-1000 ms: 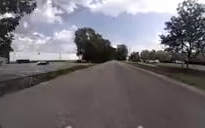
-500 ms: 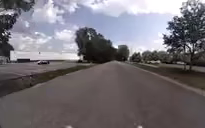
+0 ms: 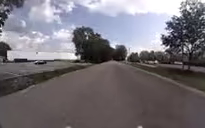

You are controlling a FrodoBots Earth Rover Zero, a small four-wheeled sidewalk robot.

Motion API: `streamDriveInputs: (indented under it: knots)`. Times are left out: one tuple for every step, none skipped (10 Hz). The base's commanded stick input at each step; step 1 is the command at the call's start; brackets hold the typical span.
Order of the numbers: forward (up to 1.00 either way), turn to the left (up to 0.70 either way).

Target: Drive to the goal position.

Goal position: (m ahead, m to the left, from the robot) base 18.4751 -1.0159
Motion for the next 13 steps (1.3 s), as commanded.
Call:
streamDriveInputs:
  knots:
    - [0.70,0.00]
    - [0.70,0.00]
    - [0.70,0.00]
    - [0.70,0.00]
    - [0.70,-0.23]
    - [0.70,-0.34]
    - [0.70,-0.35]
    - [0.70,-0.08]
    - [0.70,0.00]
    - [0.70,0.00]
    - [0.70,0.00]
    - [0.70,0.00]
    - [0.70,0.00]
